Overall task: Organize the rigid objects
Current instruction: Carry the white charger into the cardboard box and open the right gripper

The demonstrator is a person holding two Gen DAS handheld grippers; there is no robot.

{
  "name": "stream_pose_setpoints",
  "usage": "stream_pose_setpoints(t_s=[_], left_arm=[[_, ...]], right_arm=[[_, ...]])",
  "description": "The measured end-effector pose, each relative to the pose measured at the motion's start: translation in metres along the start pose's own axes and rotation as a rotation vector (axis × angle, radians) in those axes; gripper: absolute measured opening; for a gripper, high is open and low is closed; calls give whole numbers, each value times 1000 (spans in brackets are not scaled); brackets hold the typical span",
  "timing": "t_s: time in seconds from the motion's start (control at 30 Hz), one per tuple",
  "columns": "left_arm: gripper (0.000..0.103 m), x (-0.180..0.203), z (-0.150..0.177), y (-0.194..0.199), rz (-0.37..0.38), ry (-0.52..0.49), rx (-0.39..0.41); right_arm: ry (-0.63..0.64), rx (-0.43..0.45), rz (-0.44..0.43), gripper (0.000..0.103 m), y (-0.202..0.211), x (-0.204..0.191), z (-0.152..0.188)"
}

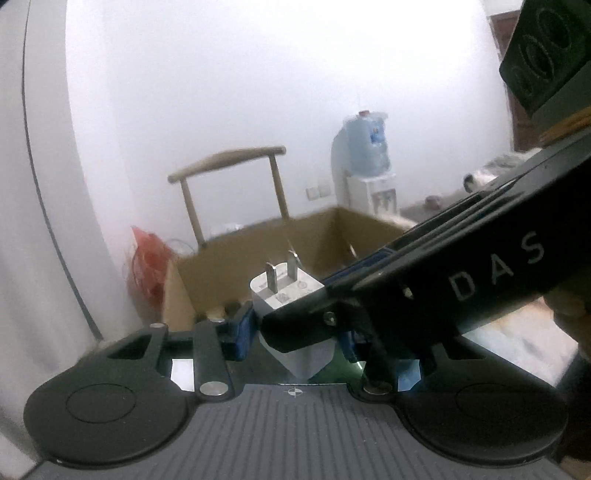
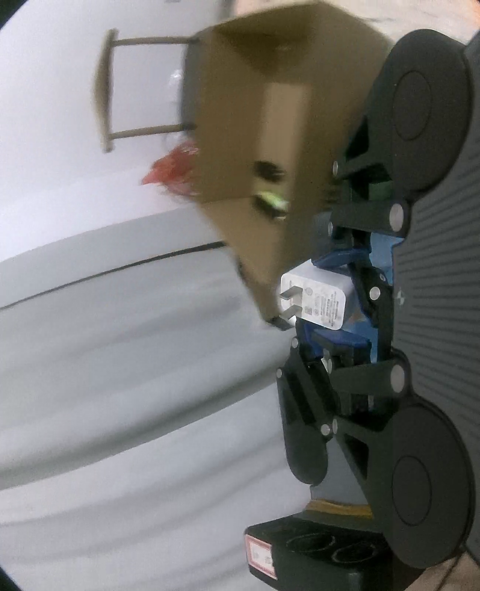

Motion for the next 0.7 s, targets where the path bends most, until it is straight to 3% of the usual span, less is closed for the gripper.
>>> stream_pose_setpoints(t_s=[0.17, 0.3, 0.5, 0.7], left_arm=[[44, -37, -39, -52, 44, 20, -89], [44, -69, -47, -116, 111, 113, -293], [44, -93, -17, -176, 159, 220, -517], [44, -102, 0, -196, 159, 243, -616]], right_arm=[[-40, -44, -1, 40, -30, 30, -59], [-131, -150, 1, 40, -79, 71, -84], [-331, -297, -47, 39, -148, 138, -87], [-400, -360, -55, 37, -174, 159, -74]])
Point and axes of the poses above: each gripper's, at about its wrist camera, not at the fingertips, and y roughly against the way its jaws point, x to its right, z to its underside, the point moved 3 cm from there along -y, roughly the way its jaws point
